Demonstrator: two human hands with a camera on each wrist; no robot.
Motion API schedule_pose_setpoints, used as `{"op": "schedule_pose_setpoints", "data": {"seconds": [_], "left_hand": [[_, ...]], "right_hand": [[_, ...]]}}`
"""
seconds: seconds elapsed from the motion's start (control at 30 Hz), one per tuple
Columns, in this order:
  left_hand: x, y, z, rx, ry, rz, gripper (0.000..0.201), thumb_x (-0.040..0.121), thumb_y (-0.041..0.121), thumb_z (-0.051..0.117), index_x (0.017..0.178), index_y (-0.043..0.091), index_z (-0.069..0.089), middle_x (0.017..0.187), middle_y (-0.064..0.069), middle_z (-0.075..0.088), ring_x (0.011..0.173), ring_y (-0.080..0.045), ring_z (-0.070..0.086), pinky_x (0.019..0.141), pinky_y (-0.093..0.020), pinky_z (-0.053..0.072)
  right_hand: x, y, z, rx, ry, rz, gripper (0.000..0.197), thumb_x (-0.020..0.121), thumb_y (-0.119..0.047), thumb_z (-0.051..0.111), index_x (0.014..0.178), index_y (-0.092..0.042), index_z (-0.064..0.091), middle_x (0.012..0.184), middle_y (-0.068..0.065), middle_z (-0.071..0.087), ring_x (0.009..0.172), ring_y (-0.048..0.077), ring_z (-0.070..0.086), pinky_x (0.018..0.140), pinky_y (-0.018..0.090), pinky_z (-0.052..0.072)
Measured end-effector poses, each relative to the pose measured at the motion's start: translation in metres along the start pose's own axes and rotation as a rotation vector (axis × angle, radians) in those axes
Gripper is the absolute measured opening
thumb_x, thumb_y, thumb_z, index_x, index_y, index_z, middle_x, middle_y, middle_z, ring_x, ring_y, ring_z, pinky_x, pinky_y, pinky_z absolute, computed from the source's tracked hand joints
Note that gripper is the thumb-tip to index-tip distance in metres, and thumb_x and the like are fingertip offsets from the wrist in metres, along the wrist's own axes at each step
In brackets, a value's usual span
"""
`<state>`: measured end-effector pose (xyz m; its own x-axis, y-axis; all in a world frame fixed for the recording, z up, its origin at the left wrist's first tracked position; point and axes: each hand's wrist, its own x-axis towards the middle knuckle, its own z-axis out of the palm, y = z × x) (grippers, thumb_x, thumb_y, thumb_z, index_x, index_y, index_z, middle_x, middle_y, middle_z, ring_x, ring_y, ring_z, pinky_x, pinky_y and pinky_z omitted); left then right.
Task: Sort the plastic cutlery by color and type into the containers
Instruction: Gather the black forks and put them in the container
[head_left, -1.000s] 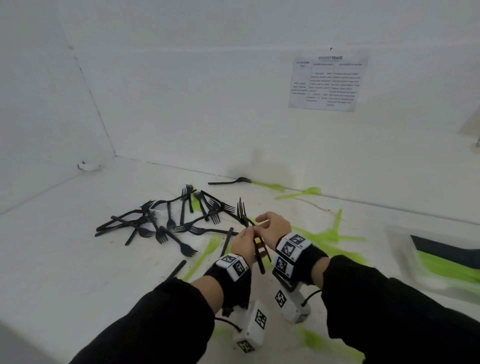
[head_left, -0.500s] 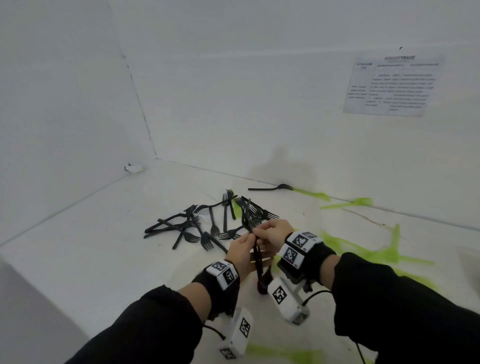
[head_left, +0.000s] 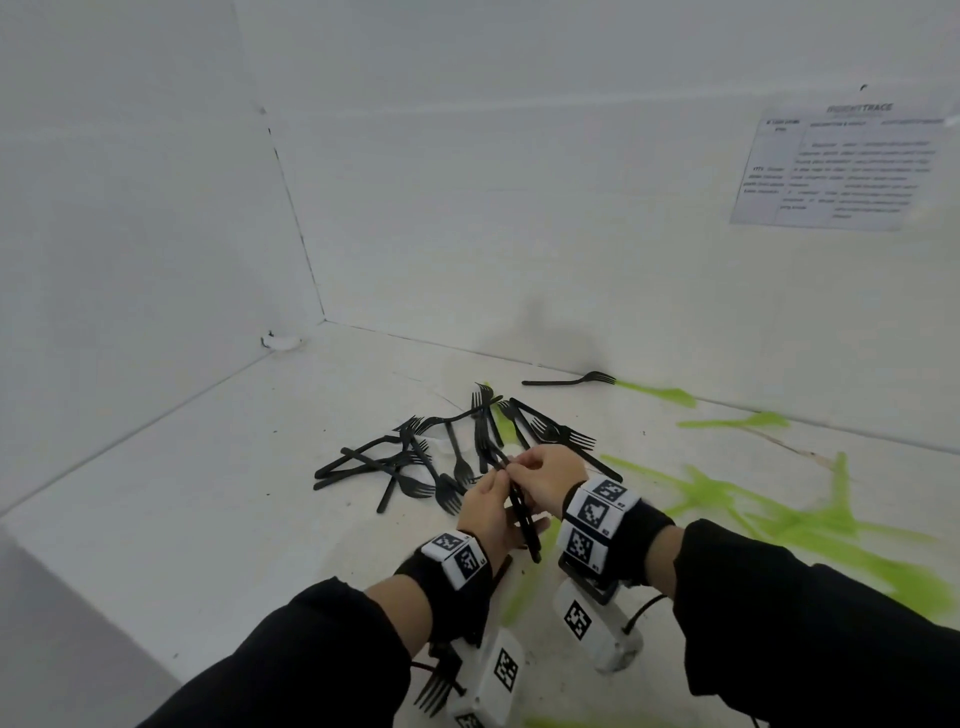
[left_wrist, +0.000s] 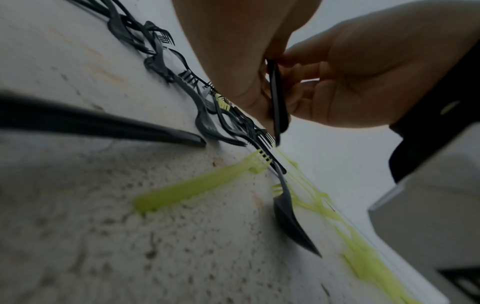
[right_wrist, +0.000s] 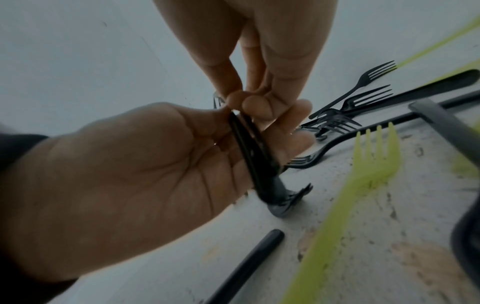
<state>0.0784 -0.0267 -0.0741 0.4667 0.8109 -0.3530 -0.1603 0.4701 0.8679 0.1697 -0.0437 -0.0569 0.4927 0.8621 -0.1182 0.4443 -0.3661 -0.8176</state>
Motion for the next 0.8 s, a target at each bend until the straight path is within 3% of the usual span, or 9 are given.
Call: {"op": "schedule_pose_setpoints", "data": {"seconds": [0.1, 0.17, 0.27, 0.33, 0.43, 0.53, 0.63, 0.8], "left_hand": [[0.007, 0.001, -0.003, -0.028, 0.018, 0.001, 0.028, 0.103, 0.018, 0.029, 0.101, 0.011, 0.056, 0.091, -0.016, 0.061, 0.074, -0.028, 0.06, 0.054, -0.035, 0.055], [0.011, 0.001, -0.007, -0.031, -0.021, -0.014, 0.027, 0.104, 0.018, 0.03, 0.1, 0.014, 0.056, 0.09, -0.012, 0.061, 0.075, -0.025, 0.059, 0.058, -0.036, 0.055], [0.013, 0.004, -0.01, 0.034, -0.077, -0.054, 0.03, 0.104, 0.021, 0.029, 0.1, 0.012, 0.057, 0.077, -0.01, 0.056, 0.069, -0.022, 0.057, 0.055, -0.032, 0.054], [0.015, 0.008, -0.012, 0.035, -0.062, -0.058, 0.029, 0.104, 0.019, 0.028, 0.109, 0.007, 0.055, 0.079, -0.009, 0.056, 0.064, -0.022, 0.059, 0.061, -0.037, 0.053], [0.025, 0.014, -0.019, 0.061, 0.05, -0.004, 0.025, 0.103, 0.015, 0.025, 0.1, 0.009, 0.05, 0.082, -0.006, 0.057, 0.05, -0.017, 0.058, 0.053, -0.029, 0.045], [0.037, 0.019, -0.034, 0.075, 0.14, 0.031, 0.027, 0.101, 0.012, 0.025, 0.089, 0.012, 0.05, 0.069, -0.003, 0.046, 0.034, -0.009, 0.038, 0.037, -0.015, 0.029], [0.042, 0.023, -0.048, 0.065, 0.159, 0.015, 0.03, 0.099, 0.012, 0.025, 0.085, 0.013, 0.051, 0.061, -0.002, 0.037, 0.026, -0.005, 0.025, 0.035, -0.009, 0.019], [0.05, 0.026, -0.054, 0.069, 0.18, 0.049, 0.029, 0.099, 0.012, 0.026, 0.084, 0.013, 0.051, 0.06, -0.002, 0.037, 0.026, -0.005, 0.023, 0.035, -0.009, 0.018]], "right_hand": [[0.002, 0.001, 0.0, -0.017, 0.025, 0.004, 0.02, 0.086, -0.029, 0.06, 0.067, -0.024, 0.056, 0.069, -0.006, 0.061, 0.07, 0.014, 0.058, 0.069, 0.026, 0.049], [0.005, 0.004, 0.004, 0.02, 0.045, 0.029, 0.024, 0.085, -0.028, 0.06, 0.063, -0.028, 0.052, 0.064, -0.006, 0.058, 0.068, 0.017, 0.058, 0.072, 0.032, 0.053], [0.007, 0.007, 0.006, 0.073, -0.024, 0.037, 0.017, 0.088, -0.025, 0.059, 0.071, -0.027, 0.056, 0.065, -0.001, 0.061, 0.064, 0.019, 0.061, 0.078, 0.04, 0.057], [0.009, 0.004, 0.002, 0.038, -0.098, -0.006, 0.015, 0.091, -0.026, 0.056, 0.083, -0.017, 0.066, 0.065, 0.002, 0.062, 0.063, 0.018, 0.061, 0.073, 0.035, 0.057], [0.023, 0.005, -0.01, -0.287, -0.023, -0.05, 0.024, 0.09, -0.026, 0.055, 0.102, -0.01, 0.069, 0.095, 0.005, 0.069, 0.091, 0.02, 0.063, 0.079, 0.027, 0.047], [0.036, 0.016, -0.018, -0.643, -0.105, 0.014, 0.03, 0.087, -0.024, 0.058, 0.115, -0.012, 0.061, 0.121, 0.007, 0.061, 0.115, 0.023, 0.055, 0.094, 0.026, 0.042], [0.04, 0.025, -0.018, -0.864, -0.242, 0.031, 0.037, 0.085, -0.032, 0.062, 0.117, -0.013, 0.059, 0.124, 0.008, 0.057, 0.115, 0.024, 0.054, 0.093, 0.028, 0.044], [0.047, 0.027, -0.021, -0.857, -0.31, -0.051, 0.033, 0.087, -0.028, 0.062, 0.115, -0.012, 0.062, 0.12, 0.007, 0.061, 0.111, 0.022, 0.056, 0.088, 0.026, 0.044]]}}
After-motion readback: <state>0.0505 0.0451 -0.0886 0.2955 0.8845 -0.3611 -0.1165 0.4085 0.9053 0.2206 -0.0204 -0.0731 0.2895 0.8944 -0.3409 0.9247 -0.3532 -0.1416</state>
